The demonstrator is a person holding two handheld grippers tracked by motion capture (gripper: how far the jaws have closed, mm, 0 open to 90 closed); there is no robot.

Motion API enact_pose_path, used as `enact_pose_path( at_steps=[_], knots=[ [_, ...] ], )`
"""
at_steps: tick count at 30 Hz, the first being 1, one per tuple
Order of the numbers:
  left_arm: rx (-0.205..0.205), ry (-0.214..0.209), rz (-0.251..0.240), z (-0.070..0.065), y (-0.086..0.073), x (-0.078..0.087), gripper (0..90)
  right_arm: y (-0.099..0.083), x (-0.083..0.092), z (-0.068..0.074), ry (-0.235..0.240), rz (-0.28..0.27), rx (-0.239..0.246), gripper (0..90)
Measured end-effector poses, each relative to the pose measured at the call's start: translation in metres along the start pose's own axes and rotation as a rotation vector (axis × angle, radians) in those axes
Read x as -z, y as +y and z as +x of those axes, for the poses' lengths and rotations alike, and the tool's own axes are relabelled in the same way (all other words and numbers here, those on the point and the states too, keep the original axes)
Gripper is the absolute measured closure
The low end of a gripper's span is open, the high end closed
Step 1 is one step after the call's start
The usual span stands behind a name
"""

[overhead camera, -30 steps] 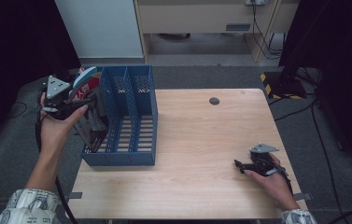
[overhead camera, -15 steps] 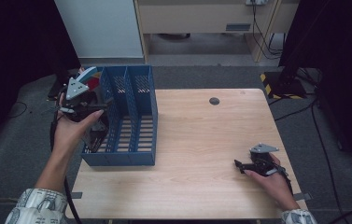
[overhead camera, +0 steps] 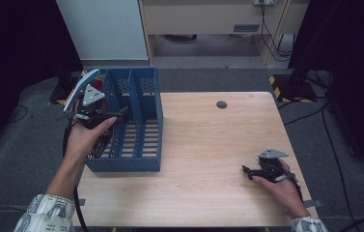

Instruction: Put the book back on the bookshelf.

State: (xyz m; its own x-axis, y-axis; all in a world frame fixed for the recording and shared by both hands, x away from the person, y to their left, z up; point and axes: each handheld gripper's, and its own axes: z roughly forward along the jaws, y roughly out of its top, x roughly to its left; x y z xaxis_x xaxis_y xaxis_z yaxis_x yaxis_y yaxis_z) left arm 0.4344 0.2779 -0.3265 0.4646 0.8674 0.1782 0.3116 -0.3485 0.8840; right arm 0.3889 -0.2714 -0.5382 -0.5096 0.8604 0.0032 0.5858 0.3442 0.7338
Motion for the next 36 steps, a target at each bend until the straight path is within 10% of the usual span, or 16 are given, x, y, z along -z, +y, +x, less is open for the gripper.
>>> enact_pose_path(
  at_steps=[36],
  knots=[
    [-0.045,-0.2,0.098,-0.086,-0.027,-0.046,1.9,0.0,0.001,0.001,0.005,0.005,0.001,16.4]
  ],
)
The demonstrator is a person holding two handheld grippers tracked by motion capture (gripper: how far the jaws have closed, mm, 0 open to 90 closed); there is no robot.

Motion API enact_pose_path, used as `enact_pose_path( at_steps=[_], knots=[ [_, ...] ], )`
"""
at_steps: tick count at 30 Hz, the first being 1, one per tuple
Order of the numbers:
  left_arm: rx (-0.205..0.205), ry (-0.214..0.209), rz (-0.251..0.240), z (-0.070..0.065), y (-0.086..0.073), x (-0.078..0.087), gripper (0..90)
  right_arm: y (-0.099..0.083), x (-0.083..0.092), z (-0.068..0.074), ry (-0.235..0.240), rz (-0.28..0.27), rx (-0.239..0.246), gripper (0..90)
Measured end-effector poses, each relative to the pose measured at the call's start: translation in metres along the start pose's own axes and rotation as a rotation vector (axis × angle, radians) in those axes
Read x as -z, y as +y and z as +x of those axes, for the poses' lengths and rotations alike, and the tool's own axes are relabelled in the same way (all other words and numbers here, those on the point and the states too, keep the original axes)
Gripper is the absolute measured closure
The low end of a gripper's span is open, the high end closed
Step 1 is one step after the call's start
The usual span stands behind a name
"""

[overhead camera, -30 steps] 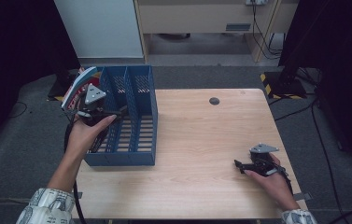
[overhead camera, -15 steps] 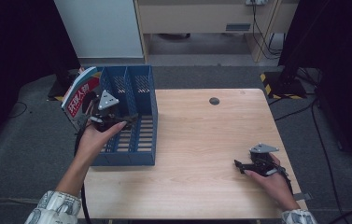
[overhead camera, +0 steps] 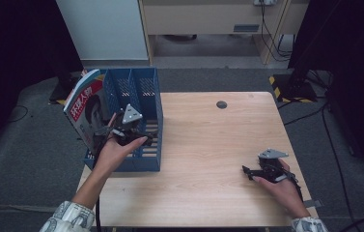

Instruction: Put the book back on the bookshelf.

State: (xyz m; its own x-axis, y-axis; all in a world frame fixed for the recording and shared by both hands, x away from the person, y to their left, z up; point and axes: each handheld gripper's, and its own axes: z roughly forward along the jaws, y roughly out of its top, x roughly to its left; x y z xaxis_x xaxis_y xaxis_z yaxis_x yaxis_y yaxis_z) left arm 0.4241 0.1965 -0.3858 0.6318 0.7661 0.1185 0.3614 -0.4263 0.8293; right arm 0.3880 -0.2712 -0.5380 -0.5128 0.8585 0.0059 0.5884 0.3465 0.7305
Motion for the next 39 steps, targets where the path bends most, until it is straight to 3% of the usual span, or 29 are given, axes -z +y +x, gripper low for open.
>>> enact_pose_path(
  at_steps=[5,10,12,23,39],
  knots=[
    [-0.006,-0.038,0.01,-0.017,-0.005,-0.011,2.3,0.0,0.0,0.0,0.001,0.0,0.001,16.4],
    [0.022,-0.064,-0.026,-0.03,-0.009,-0.017,2.7,0.0,0.0,0.0,0.003,0.0,0.001,16.3],
    [0.015,-0.072,-0.024,-0.036,-0.01,-0.02,2.8,0.0,0.0,0.0,0.003,0.0,0.001,16.4],
    [-0.035,-0.146,0.027,-0.077,-0.013,-0.04,2.8,0.0,0.0,0.0,0.005,-0.001,0.003,16.3],
    [-0.084,-0.217,0.095,-0.128,-0.025,-0.068,3.5,-0.001,0.0,0.0,0.007,-0.004,0.006,16.3]
  ],
)
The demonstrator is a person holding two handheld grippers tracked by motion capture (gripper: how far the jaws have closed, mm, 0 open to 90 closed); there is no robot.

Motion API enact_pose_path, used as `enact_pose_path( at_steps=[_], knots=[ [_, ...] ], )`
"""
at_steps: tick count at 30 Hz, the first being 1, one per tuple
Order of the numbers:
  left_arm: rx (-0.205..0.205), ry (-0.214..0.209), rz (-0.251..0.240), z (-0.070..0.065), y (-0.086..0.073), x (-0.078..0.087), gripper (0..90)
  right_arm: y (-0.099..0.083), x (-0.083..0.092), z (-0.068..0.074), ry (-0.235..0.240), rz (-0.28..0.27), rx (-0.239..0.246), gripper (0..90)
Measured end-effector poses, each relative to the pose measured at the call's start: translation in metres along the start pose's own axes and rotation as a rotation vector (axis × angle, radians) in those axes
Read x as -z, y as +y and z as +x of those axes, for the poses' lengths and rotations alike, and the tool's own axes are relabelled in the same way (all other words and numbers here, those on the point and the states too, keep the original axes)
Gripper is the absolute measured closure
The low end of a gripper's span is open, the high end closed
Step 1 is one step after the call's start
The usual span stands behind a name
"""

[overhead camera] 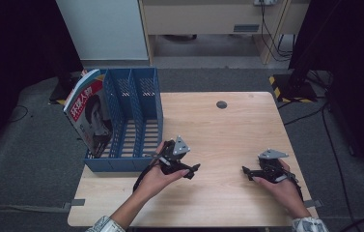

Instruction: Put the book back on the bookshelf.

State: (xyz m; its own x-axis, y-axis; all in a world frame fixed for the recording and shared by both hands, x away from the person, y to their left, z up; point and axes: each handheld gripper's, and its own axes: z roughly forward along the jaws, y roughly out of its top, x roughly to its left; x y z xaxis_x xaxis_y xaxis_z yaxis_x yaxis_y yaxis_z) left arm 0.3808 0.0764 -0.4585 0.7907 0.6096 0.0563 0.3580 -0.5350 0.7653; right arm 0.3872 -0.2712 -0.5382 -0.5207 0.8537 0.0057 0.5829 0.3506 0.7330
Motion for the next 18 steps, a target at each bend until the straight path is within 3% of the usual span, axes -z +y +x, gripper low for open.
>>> enact_pose_path(
  at_steps=[10,18],
  knots=[
    [-0.022,-0.022,0.046,-0.025,0.0,-0.02,4.0,0.0,0.0,0.0,0.002,0.001,0.0,16.3],
    [-0.029,-0.034,0.089,-0.037,-0.001,-0.039,3.8,0.0,0.0,0.0,0.003,0.002,-0.003,15.3]
  ],
)
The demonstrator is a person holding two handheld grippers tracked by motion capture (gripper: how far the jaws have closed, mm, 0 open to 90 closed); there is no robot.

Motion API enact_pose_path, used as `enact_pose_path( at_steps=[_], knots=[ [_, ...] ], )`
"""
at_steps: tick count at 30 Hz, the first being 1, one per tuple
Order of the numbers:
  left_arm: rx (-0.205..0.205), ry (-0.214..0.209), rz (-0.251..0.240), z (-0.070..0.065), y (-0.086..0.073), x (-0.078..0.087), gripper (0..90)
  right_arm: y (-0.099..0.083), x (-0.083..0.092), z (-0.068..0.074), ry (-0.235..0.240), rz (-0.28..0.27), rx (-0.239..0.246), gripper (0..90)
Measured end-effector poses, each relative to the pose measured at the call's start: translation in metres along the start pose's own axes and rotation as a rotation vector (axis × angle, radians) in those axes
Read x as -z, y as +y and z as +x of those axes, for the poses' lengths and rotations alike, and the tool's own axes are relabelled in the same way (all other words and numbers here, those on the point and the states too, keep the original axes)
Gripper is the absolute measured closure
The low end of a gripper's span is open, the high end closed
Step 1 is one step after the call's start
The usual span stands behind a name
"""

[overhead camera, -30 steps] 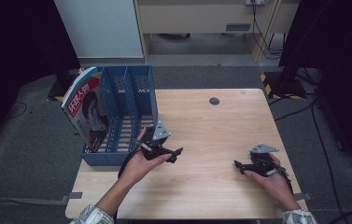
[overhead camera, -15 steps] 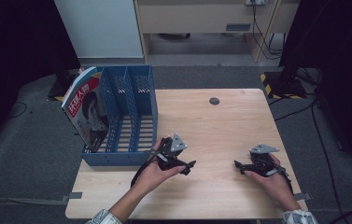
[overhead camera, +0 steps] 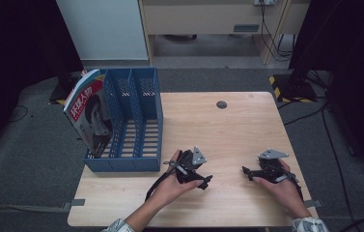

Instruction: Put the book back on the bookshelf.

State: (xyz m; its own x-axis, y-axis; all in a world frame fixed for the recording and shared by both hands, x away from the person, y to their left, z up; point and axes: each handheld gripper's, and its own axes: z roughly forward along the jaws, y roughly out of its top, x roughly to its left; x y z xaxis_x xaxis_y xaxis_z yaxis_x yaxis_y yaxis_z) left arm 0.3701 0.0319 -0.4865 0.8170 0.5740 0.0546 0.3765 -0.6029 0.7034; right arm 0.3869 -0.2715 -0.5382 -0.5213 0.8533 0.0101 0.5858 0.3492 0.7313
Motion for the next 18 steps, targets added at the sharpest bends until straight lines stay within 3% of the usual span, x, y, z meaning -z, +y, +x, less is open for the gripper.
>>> enact_pose_path(
  at_steps=[12,18],
  knots=[
    [0.034,0.013,0.041,-0.003,-0.002,-0.027,2.5,0.0,-0.001,-0.001,-0.011,0.02,-0.005,7.4],
    [0.11,0.049,0.038,0.012,-0.004,-0.037,3.3,0.0,-0.001,-0.001,-0.01,0.02,-0.007,7.4]
  ],
)
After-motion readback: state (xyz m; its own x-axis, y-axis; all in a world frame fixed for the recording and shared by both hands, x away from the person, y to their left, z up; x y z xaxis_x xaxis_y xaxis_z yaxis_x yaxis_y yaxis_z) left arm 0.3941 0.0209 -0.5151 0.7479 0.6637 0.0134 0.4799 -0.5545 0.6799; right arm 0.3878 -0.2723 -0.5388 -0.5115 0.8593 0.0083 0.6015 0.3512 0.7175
